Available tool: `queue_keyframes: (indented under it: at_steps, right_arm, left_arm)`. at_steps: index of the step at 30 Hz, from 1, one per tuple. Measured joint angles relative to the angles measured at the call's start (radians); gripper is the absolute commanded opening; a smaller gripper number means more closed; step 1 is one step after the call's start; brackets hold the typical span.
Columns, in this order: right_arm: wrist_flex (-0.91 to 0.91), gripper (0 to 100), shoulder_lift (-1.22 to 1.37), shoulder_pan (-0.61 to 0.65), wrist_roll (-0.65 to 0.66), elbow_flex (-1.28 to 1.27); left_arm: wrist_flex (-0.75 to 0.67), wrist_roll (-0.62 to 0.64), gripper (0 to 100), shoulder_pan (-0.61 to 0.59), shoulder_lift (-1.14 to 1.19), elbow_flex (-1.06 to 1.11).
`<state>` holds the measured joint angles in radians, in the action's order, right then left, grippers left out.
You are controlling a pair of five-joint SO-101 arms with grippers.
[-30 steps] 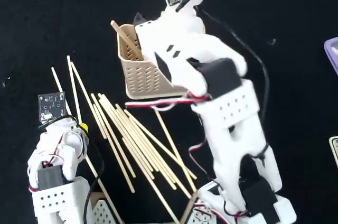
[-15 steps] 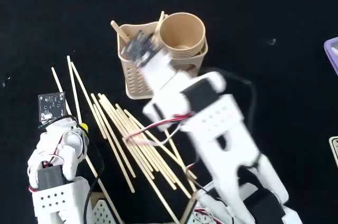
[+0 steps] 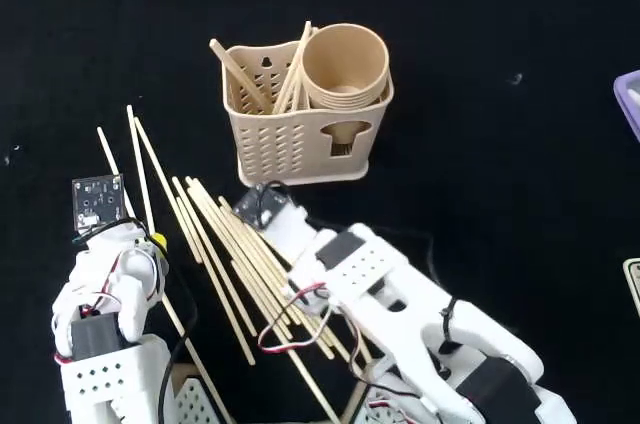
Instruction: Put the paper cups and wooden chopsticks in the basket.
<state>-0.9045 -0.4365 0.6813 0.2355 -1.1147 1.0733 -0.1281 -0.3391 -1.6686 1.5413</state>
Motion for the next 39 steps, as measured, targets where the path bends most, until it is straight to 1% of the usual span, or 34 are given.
queue_keyframes:
  at_steps: [7,10,15,21,24,27,30,33,36,39]
  right_arm:
    - [0.006,28.0,0.0,0.0,0.006,-0.002]
    - [0.0,23.7,0.0,0.0,0.009,-0.002]
    - [-0.048,17.7,0.0,0.0,0.068,-0.002]
    - [-0.075,17.4,0.002,0.0,0.084,-0.002]
    - [-0.1,17.4,0.057,0.0,0.12,0.02]
    - [-0.14,16.7,0.176,-0.002,0.129,0.114]
    - [-0.172,10.6,0.278,-0.002,0.129,0.192]
    - [-0.173,5.4,0.298,-0.006,0.126,0.213]
    - [-0.17,3.2,0.285,-0.008,0.104,0.213]
    - [-0.19,3.2,0.233,-0.002,0.097,0.189]
  left_arm:
    - [0.0,0.0,18,0.0,0.0,0.0]
    - [0.0,0.0,18,0.0,0.0,0.0]
    - [0.0,0.0,18,0.0,0.0,0.0]
    - [0.0,0.0,18,0.0,0.0,0.0]
    - [0.0,0.0,18,0.0,0.0,0.0]
    - [0.0,0.0,18,0.0,0.0,0.0]
    - [0.0,0.0,18,0.0,0.0,0.0]
    - [0.0,0.0,18,0.0,0.0,0.0]
    - [0.0,0.0,18,0.0,0.0,0.0]
    - [0.0,0.0,18,0.0,0.0,0.0]
